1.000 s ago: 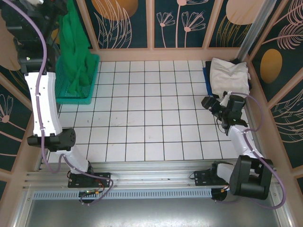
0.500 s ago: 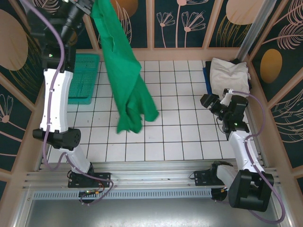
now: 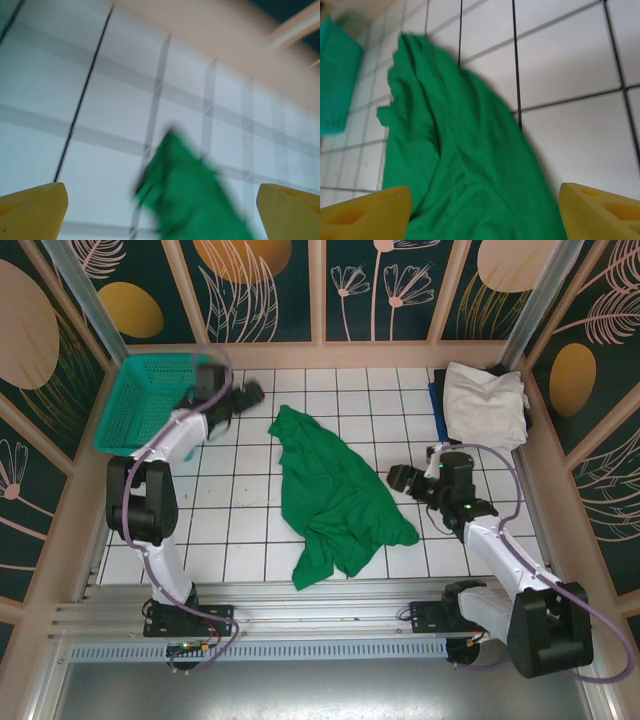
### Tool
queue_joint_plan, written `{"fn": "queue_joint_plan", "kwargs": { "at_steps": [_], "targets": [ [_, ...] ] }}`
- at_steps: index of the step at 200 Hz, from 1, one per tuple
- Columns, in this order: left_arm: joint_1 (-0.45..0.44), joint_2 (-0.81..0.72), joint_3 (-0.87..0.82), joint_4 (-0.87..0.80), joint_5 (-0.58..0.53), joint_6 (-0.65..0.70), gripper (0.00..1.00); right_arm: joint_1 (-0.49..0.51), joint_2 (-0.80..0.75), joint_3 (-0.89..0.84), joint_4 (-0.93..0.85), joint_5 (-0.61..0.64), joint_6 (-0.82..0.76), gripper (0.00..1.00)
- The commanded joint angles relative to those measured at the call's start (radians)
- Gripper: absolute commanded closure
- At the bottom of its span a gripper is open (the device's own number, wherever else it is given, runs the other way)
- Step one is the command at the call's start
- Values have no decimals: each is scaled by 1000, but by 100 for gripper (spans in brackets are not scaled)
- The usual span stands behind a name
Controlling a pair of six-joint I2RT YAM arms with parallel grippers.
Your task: Fold and stack the t-shirts
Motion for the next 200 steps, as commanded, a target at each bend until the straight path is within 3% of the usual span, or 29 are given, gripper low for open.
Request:
{"fn": "queue_joint_plan", "kwargs": {
  "at_steps": [1, 40, 72, 95, 117, 145, 171, 191, 200],
  "targets": [
    [-131, -236, -169, -14, -73, 64, 6, 137, 30, -7, -66, 142, 9, 24],
    [-378, -446, -515, 6, -90, -28, 14, 394, 151, 42, -130, 255, 28, 28],
    [-550, -476, -647, 41, -56, -98, 16, 479, 285, 94, -158, 311, 15, 29],
    [-596, -457, -707, 97, -4, -130, 24, 515, 373, 146, -184, 347, -1, 33],
    [-602, -437, -752, 177, 29, -141, 27, 530, 430, 178, -220, 411, -5, 49],
    [-602, -372, -744, 267, 96, -149, 43, 530, 435, 220, -284, 507, 4, 74],
    [-601, -333, -691, 287, 111, -136, 79, 523, 388, 247, -327, 569, -1, 89],
    [-589, -325, -611, 225, 76, -93, 99, 484, 327, 255, -356, 604, -6, 97],
    [-573, -322, -566, 183, 56, -69, 100, 452, 292, 259, -367, 610, -9, 100]
  ]
}}
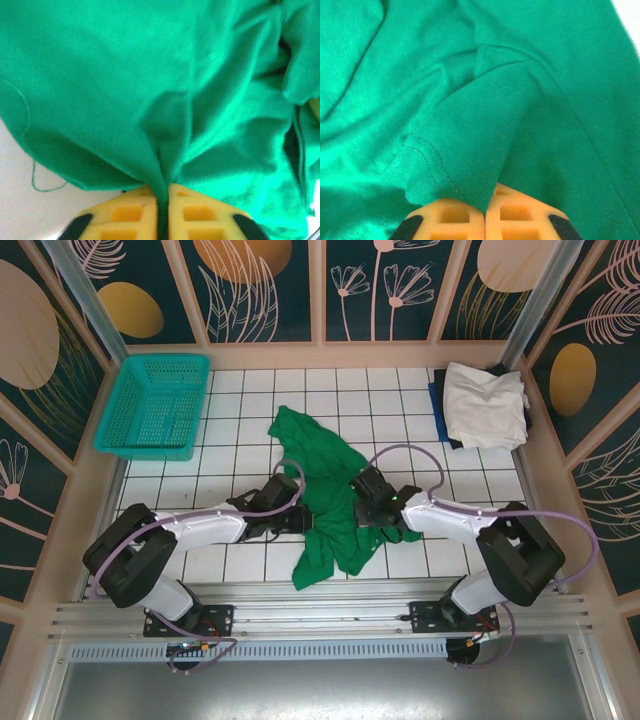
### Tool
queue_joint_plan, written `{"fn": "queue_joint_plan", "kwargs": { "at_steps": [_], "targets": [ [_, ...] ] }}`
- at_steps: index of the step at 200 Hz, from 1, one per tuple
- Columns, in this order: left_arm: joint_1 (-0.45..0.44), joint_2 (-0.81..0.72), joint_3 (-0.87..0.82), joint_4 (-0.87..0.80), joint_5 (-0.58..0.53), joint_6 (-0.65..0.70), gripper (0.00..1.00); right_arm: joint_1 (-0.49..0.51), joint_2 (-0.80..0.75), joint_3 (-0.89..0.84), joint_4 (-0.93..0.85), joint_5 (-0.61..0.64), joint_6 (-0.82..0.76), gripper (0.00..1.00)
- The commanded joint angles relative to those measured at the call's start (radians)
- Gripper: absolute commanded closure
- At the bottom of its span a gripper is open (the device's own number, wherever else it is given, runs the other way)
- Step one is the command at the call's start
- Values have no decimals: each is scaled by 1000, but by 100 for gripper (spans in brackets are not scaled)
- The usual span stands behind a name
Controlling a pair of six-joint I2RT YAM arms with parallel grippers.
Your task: Fold and stack the t-shirts
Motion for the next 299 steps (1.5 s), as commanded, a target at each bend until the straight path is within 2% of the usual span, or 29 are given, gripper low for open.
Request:
{"fn": "queue_joint_plan", "kwargs": {
  "at_steps": [1, 36, 50, 64, 83, 94, 104, 114, 119, 139, 146, 159, 170, 206, 227, 255, 265, 277, 292, 299],
  "targets": [
    [25, 5, 124, -31, -25, 58, 100, -60, -99, 39, -74, 98, -1, 100],
    [189, -6, 248, -147, -71, 148, 100, -198, -283, 49, -76, 56, -30, 100],
    [249, 14, 321, -172, -96, 193, 100, -298, -348, 33, -52, 9, -35, 100],
    [292, 81, 407, -199, -112, 227, 100, -368, -390, 2, -12, -51, -27, 100],
    [315, 229, 576, -258, -141, 269, 100, -415, -406, -53, 41, -120, -9, 100],
    [320, 298, 672, -298, -156, 279, 84, -431, -397, -83, 56, -145, 0, 100],
    [321, 335, 743, -327, -171, 285, 76, -439, -380, -101, 55, -163, 9, 100],
    [320, 338, 777, -341, -169, 287, 59, -444, -363, -113, 44, -166, 13, 100],
    [320, 327, 777, -340, -169, 286, 56, -444, -358, -119, 36, -162, 16, 100],
    [309, 230, 704, -327, -195, 277, 43, -454, -364, -130, 13, -138, 22, 81],
    [289, 190, 667, -337, -242, 279, 40, -460, -370, -132, 12, -139, 18, 69],
    [222, 110, 600, -363, -341, 275, 36, -469, -378, -125, 14, -141, 5, 59],
    [156, 75, 549, -374, -362, 251, 36, -478, -375, -103, 13, -141, -6, 49],
    [-38, 43, 360, -283, -331, 83, 33, -483, -271, -10, 105, -176, -76, 37],
    [-49, 109, 308, -199, -276, 23, 29, -483, -117, 86, 129, -236, -99, 36],
    [-41, 218, 379, -196, -372, 50, 21, -482, 52, 199, 125, -231, -108, 36],
    [-19, 269, 424, -196, -374, 63, 21, -480, 95, 213, 132, -253, -114, 36],
    [27, 337, 479, -187, -315, 75, 25, -476, 130, 220, 115, -251, -103, 37],
    [58, 413, 529, -146, -258, 99, 29, -460, 121, 181, 123, -242, -95, 41],
    [59, 449, 555, -140, -252, 122, 31, -457, 101, 153, 131, -239, -89, 45]
  ]
}}
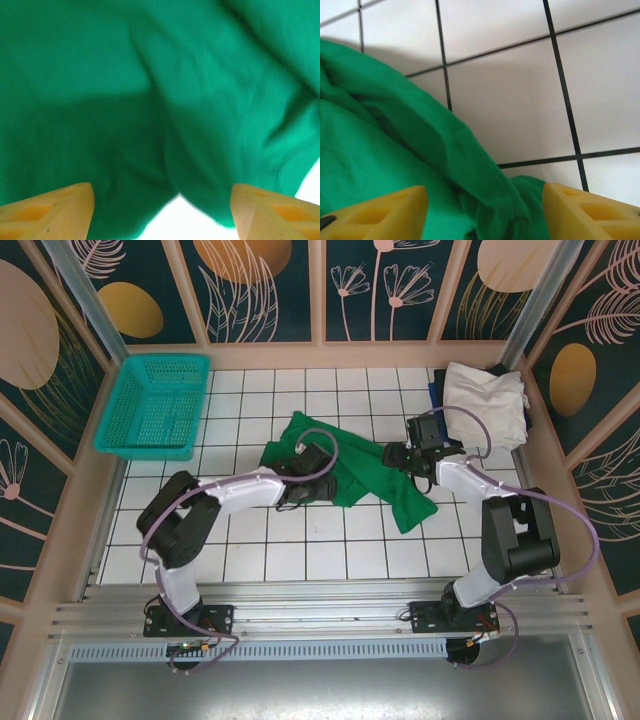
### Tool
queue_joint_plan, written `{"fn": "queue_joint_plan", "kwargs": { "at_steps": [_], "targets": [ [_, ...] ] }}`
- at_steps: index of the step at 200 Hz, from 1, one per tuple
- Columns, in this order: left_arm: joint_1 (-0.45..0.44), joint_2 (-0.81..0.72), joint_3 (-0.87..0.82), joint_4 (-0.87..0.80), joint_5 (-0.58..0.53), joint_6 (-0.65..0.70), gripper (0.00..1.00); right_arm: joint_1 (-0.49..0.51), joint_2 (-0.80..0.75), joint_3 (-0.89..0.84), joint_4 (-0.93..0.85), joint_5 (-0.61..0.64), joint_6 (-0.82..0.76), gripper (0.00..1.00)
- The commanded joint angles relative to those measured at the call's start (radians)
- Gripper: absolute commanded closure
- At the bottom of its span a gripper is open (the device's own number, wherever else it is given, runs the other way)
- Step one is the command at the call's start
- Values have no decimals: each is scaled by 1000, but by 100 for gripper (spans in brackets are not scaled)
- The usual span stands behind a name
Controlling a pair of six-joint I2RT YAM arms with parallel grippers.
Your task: Fold and stack the t-shirts
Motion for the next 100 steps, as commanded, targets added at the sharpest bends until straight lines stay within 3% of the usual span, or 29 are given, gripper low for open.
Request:
{"fn": "queue_joint_plan", "kwargs": {
  "at_steps": [1, 26, 43, 62, 100],
  "targets": [
    [42, 98, 92, 71, 45, 49, 31, 16, -29, -41, 9, -7, 1, 46],
    [64, 199, 180, 34, 76, 94, 81, 7, -120, -99, -21, 44, 14, 75],
    [110, 194, 189, 41, 110, 132, 100, -5, -210, -128, -66, 103, 25, 89],
    [174, 149, 229, 32, 132, 194, 100, -13, -343, -169, -105, 117, 38, 100],
    [234, 55, 507, -119, 126, 363, 100, -1, -647, -173, -177, 36, 116, 100]
  ]
}}
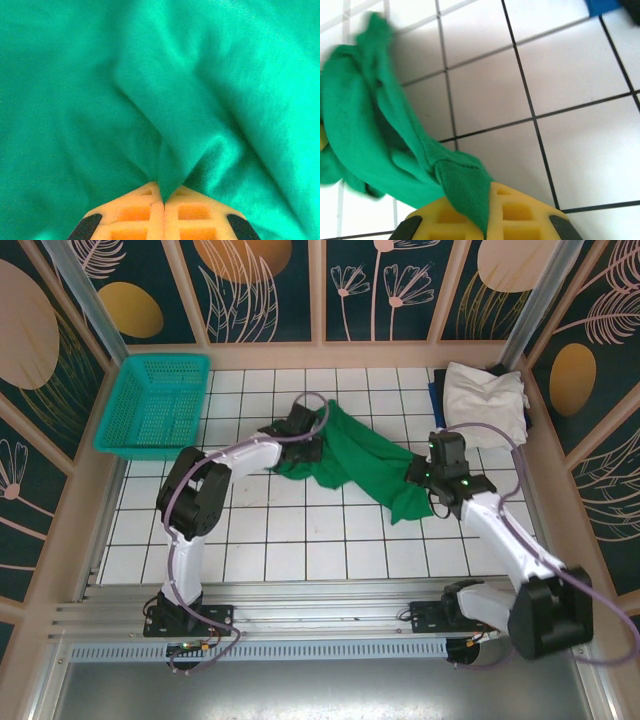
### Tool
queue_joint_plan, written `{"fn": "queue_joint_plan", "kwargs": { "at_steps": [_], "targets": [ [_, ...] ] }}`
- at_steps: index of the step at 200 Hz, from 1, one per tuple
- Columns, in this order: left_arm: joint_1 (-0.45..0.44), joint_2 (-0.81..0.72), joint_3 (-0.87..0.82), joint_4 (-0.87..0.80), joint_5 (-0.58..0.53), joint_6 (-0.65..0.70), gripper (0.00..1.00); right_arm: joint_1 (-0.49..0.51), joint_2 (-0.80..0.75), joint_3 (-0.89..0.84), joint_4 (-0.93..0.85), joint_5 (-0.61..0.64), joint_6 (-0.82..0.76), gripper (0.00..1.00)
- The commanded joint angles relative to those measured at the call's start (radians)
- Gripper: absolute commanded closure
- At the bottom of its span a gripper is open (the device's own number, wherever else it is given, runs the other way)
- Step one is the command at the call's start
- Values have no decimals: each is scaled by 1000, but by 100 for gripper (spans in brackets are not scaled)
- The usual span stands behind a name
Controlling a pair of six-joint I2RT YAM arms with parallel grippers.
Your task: Fold and stack the t-shirts
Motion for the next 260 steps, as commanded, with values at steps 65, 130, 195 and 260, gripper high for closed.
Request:
{"fn": "queue_joint_plan", "kwargs": {
  "at_steps": [65, 130, 195, 260],
  "targets": [
    [217, 98, 501, -301, -42, 140, 42, 9, -60, -138, 233, -207, 138, 64],
    [110, -194, -154, 68, 158, -10, 15, 4, 91, -130, 105, -97, 29, 36],
    [-140, -74, -115, 179, 234, -133, 18, 6, 165, -185, 187, -115, 27, 38],
    [-153, 42, 32, 41, 162, -86, 81, 7, 340, -169, 274, -154, 18, 49]
  ]
}}
